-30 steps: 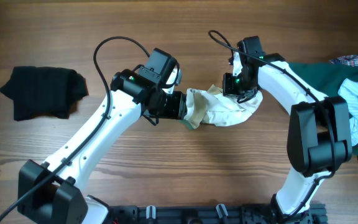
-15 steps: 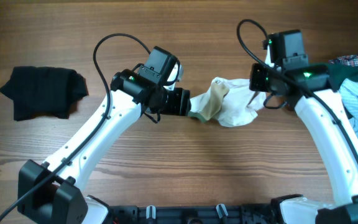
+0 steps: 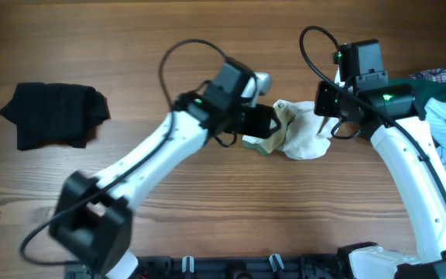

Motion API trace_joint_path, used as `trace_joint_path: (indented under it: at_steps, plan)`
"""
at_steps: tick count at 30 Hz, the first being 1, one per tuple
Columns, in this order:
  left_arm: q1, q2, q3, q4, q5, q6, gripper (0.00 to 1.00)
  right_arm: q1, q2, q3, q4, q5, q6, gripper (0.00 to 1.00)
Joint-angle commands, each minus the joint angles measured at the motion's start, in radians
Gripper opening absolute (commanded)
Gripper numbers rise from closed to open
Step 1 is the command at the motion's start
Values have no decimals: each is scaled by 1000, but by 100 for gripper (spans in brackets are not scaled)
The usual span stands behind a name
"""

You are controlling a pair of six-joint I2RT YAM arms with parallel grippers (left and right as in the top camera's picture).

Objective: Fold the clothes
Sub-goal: 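Grasp the beige end of the garment with the left gripper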

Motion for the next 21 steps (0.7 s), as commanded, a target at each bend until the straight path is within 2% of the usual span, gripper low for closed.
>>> trace_joint_path:
  at_steps: [1,5,8,12,13,14,17,21]
  plan:
    - [-19,123,10,87,13,64,61,-1,-9,14,-2,-34,14,4]
    - [-22,211,10,173,8,102,62,-1,-9,14,-8,-38,12,5]
    - [-28,228,10,193,-50,107,62,-1,-9,14,-14,-38,12,4]
    - [-39,228,10,222,-78,123,54,-1,-9,14,-15,-38,13,4]
    - [-42,228,10,222,-86,123,50,-1,-9,14,-15,-38,13,4]
    - [-44,228,10,221,-98,123,41,-1,-9,14,-15,-38,13,4]
    - [-45,228,10,218,-134,123,6,-1,-9,14,-15,-38,14,4]
    - [-42,220,11,208,-140,123,4,-1,-9,14,-15,-38,13,5]
